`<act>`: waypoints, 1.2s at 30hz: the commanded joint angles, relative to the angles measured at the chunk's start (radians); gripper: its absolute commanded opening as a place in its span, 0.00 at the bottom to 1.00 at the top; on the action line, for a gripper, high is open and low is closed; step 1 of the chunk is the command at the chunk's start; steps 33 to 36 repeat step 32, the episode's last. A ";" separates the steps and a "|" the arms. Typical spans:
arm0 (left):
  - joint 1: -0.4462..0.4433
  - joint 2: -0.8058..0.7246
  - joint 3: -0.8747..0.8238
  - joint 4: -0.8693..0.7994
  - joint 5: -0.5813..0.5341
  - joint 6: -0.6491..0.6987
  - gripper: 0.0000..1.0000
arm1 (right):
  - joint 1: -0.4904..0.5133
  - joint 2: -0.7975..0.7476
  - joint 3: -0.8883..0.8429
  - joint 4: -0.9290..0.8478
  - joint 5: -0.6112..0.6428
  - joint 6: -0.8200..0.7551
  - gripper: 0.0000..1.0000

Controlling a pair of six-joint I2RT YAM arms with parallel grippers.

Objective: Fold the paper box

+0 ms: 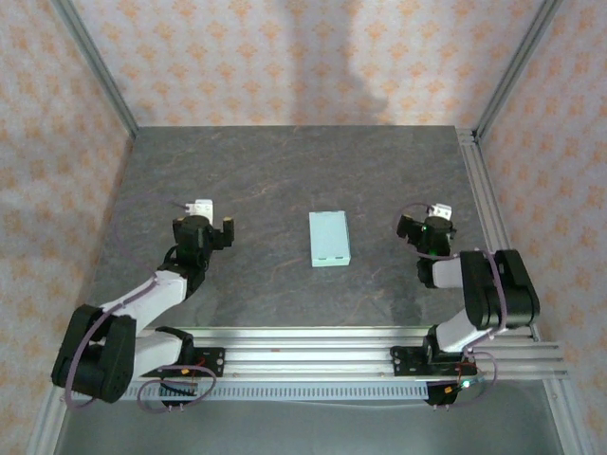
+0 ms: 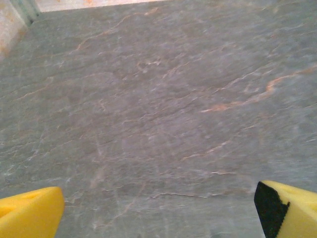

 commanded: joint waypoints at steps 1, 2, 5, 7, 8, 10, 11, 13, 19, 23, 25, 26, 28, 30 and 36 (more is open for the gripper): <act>0.027 0.049 -0.006 0.220 0.023 0.074 1.00 | -0.011 -0.026 0.001 0.151 0.007 -0.011 1.00; 0.038 0.069 -0.007 0.246 0.023 0.074 1.00 | -0.012 -0.011 -0.004 0.186 0.006 -0.012 1.00; 0.120 0.144 0.028 0.248 0.121 0.027 1.00 | -0.011 -0.009 -0.002 0.185 -0.005 -0.014 0.99; 0.141 0.226 0.024 0.318 0.160 0.018 1.00 | -0.011 0.001 0.000 0.204 0.001 -0.013 0.99; 0.142 0.276 0.026 0.355 0.168 0.023 1.00 | -0.011 -0.002 0.009 0.182 0.009 -0.009 0.99; 0.157 0.308 0.049 0.330 0.131 -0.015 1.00 | -0.011 -0.001 0.041 0.121 0.035 0.003 0.99; 0.159 0.314 0.039 0.361 0.131 -0.014 1.00 | -0.011 -0.003 0.050 0.095 0.035 -0.001 0.99; 0.156 0.314 0.041 0.357 0.126 -0.011 1.00 | -0.012 0.000 0.049 0.101 0.032 -0.002 0.99; 0.150 0.313 0.044 0.347 0.119 -0.007 1.00 | -0.012 -0.002 0.049 0.098 0.032 -0.003 0.99; 0.150 0.311 0.045 0.346 0.118 -0.006 1.00 | -0.011 -0.002 0.049 0.098 0.032 -0.004 0.99; 0.149 0.311 0.045 0.346 0.117 -0.006 1.00 | -0.011 -0.002 0.049 0.098 0.033 -0.004 0.99; 0.149 0.313 0.045 0.345 0.116 -0.005 1.00 | -0.011 0.000 0.048 0.098 0.033 -0.004 0.99; 0.147 0.313 0.047 0.343 0.112 -0.004 1.00 | -0.011 -0.002 0.049 0.098 0.032 -0.003 0.99; 0.147 0.313 0.047 0.343 0.113 -0.005 1.00 | -0.011 -0.001 0.049 0.098 0.033 -0.003 0.99; 0.147 0.312 0.045 0.344 0.114 -0.005 1.00 | -0.011 -0.002 0.048 0.098 0.032 -0.003 0.99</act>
